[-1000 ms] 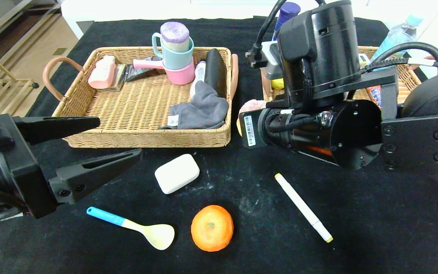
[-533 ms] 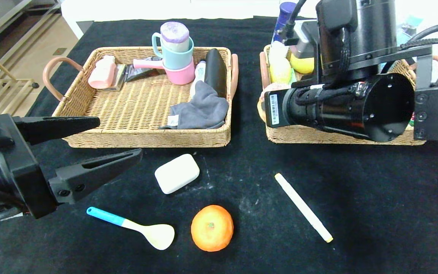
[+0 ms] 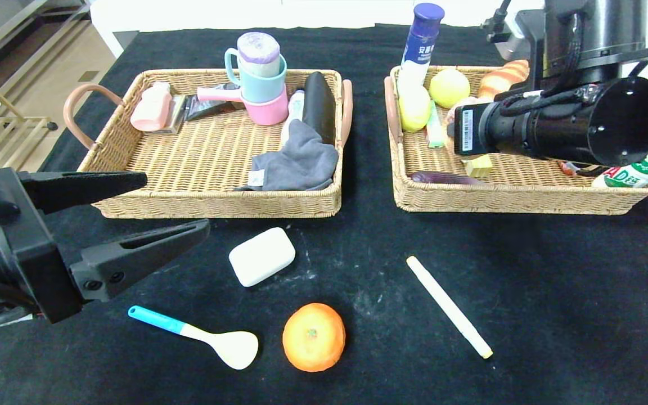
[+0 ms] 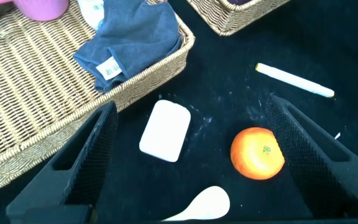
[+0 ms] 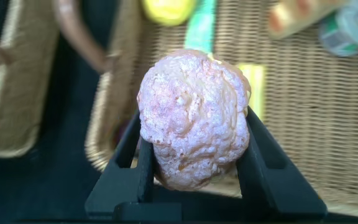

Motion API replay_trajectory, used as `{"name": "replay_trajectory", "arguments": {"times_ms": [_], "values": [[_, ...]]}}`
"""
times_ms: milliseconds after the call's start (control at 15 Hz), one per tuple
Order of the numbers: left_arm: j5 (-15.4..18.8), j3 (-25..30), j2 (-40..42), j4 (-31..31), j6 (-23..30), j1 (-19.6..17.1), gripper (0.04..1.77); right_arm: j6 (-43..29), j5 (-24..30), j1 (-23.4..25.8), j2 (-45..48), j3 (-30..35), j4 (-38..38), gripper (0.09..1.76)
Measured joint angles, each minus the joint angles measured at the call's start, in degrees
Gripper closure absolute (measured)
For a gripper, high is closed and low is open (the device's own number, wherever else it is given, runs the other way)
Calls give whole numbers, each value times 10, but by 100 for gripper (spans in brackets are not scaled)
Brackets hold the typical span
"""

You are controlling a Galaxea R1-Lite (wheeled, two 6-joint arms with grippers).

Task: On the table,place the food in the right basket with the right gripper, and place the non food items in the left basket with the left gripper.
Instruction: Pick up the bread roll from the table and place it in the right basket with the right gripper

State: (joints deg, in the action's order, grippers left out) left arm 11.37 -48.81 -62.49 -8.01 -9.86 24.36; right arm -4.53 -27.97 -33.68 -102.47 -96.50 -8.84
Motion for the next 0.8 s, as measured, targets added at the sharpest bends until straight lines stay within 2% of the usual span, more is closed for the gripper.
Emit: {"name": "replay_trajectory", "arguments": {"times_ms": [400, 800], "values": [[1, 1, 0, 0, 0, 0, 9, 19, 26, 83, 5, -6, -1, 103], [1, 2, -4, 0, 0, 0, 9, 30, 64, 131, 8, -4, 5, 103]]}}
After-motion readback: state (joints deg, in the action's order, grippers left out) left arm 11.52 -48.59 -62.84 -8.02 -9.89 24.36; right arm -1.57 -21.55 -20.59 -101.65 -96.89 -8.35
